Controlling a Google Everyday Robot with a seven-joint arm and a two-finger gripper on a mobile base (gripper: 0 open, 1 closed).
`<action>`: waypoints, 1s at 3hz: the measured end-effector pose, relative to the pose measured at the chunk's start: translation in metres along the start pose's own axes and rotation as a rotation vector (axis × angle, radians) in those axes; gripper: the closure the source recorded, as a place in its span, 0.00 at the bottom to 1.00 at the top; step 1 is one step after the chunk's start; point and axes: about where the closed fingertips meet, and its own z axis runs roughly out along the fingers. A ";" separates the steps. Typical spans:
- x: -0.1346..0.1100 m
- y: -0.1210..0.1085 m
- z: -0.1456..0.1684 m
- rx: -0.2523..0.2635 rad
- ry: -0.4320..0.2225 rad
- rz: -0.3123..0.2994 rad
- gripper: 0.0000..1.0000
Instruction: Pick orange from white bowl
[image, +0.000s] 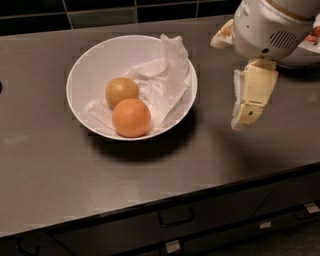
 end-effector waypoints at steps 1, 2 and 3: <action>0.000 0.000 0.000 0.000 0.000 0.000 0.00; -0.011 -0.008 0.003 0.004 -0.024 0.051 0.00; -0.038 -0.020 0.015 0.008 -0.067 0.119 0.00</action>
Offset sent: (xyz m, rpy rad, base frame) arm 0.0146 0.0242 -0.0030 0.0754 0.0686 -0.1150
